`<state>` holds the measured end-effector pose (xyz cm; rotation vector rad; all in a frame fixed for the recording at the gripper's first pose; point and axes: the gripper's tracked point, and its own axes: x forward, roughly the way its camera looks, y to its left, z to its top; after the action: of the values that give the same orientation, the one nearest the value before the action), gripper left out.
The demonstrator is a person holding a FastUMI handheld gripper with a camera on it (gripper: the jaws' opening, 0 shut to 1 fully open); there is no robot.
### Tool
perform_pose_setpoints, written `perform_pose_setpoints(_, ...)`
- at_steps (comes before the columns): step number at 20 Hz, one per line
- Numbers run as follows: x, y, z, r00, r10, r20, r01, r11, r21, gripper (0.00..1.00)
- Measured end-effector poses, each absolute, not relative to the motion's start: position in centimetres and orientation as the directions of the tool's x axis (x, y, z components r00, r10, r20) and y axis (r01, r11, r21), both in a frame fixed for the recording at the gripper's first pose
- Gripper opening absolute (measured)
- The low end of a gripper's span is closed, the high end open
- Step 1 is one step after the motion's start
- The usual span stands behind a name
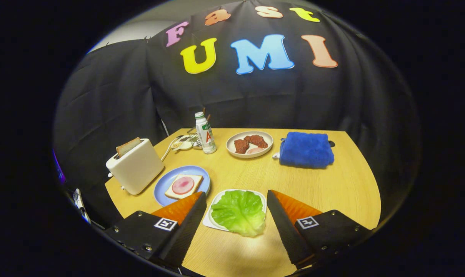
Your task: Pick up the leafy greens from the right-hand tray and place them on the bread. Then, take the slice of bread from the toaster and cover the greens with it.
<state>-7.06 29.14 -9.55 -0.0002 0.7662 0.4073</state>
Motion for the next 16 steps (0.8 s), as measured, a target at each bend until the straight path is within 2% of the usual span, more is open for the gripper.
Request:
perform_pose_setpoints(6,-6.5,30.0,-12.0,0.563,0.308,-0.767,-0.334,0.934,0.130,0.97)
perform_pose_setpoints(16,-7.0,31.5,-18.4,0.376,0.244,-0.894,-0.382,0.920,0.090,0.97)
